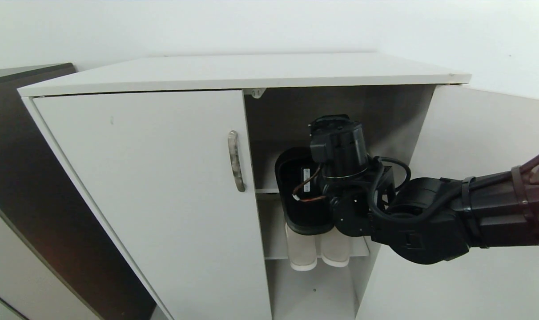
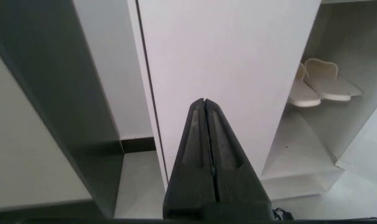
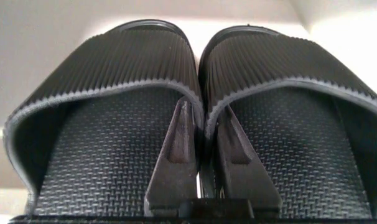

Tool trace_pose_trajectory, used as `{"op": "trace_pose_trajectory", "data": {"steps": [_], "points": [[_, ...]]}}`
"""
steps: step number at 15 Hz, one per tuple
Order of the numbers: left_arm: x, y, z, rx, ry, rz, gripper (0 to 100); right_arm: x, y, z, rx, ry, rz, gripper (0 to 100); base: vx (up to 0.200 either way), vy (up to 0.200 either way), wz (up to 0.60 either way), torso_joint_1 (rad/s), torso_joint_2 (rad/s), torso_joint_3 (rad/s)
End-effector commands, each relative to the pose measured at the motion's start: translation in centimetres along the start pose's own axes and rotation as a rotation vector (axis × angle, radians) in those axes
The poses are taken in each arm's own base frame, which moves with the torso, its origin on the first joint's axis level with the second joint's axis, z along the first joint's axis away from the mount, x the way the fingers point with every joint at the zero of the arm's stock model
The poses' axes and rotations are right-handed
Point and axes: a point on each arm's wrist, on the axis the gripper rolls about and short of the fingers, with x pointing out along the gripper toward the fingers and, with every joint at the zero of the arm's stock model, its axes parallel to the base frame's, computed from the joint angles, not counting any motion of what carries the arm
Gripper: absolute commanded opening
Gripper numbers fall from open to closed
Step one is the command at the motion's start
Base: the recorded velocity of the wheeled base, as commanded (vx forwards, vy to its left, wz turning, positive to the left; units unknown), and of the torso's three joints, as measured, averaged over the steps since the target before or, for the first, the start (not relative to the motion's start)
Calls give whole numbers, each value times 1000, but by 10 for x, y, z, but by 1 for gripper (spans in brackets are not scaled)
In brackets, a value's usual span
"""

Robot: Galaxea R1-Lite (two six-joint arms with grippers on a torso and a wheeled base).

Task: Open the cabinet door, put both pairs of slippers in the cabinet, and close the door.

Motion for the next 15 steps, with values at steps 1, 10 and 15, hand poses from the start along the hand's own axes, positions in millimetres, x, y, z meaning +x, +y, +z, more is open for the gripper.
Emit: {"op": "trace_pose_trajectory", "data": {"steps": [1,10,15], "points": [[0,0,0,0,1,0,0,0,-1,0,2,4,16,0,0,0,0,0,0,0],[0,0,0,-1,-1,0,0,33,-4,13,8,-26,19,0,0,0,0,0,0,0],[0,0,0,-3,1,0,0,55,-4,25,20,-44,-2,0,0,0,0,0,0,0]]}}
